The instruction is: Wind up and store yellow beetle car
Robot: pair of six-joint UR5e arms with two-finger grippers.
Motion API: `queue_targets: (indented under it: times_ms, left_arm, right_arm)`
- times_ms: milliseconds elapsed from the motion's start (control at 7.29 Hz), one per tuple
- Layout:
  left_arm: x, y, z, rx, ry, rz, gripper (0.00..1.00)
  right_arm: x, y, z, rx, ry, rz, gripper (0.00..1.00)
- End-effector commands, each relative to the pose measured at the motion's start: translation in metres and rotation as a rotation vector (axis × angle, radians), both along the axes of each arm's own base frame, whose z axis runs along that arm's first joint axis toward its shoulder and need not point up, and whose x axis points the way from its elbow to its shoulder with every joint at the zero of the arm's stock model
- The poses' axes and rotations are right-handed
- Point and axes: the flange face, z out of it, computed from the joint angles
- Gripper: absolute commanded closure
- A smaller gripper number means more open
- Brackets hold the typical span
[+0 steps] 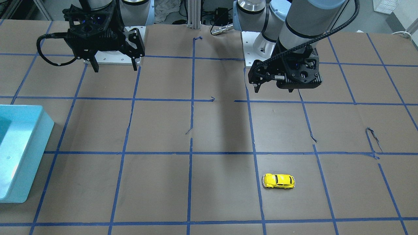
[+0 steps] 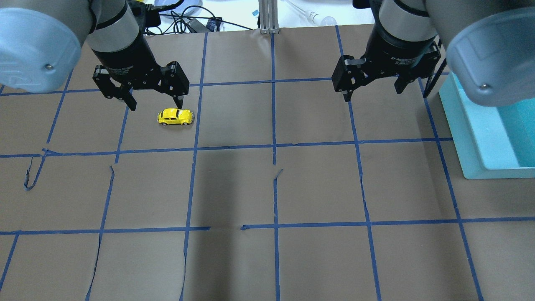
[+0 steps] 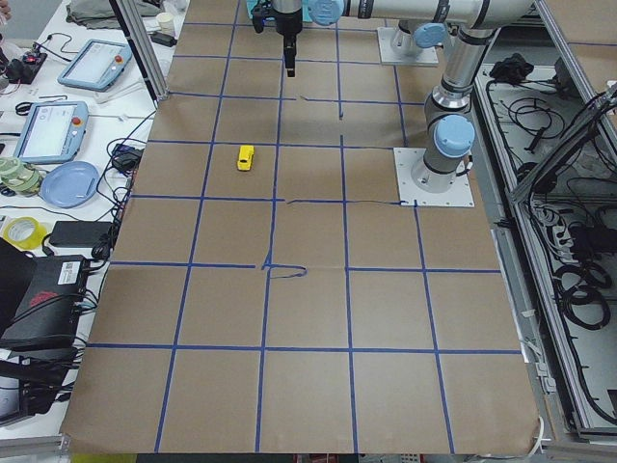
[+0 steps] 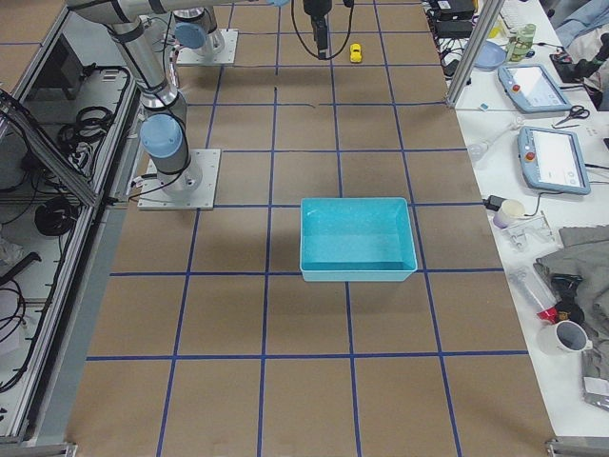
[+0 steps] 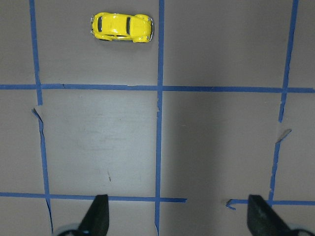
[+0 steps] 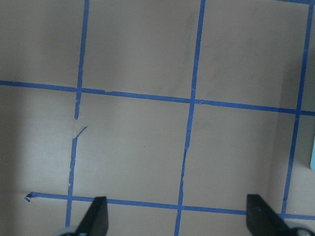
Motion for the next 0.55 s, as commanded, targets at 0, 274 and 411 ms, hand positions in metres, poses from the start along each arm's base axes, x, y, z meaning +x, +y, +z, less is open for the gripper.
queue_targets:
  times_ms: [0,274,411]
  left_arm:
    - [-0.0026,0.0000,-0.0012,0.003,0.007,-0.003,0.00]
    - [-0.0007,0.0033,0.0055,-0.007,0.014,-0.006,0.00]
    - [0.0023,0.0044,0.0086,-0.011,0.019,-0.073,0.00]
  right_arm:
    - [0.0002,-0.0005,-0.0004,0.000,0.000,0.000,0.00]
    - [0.0008,0.0003,0.0003,-0.002,0.000,0.003,0.00]
    - [0.0008,0.0003,0.0003,-0.002,-0.001,0.001,0.00]
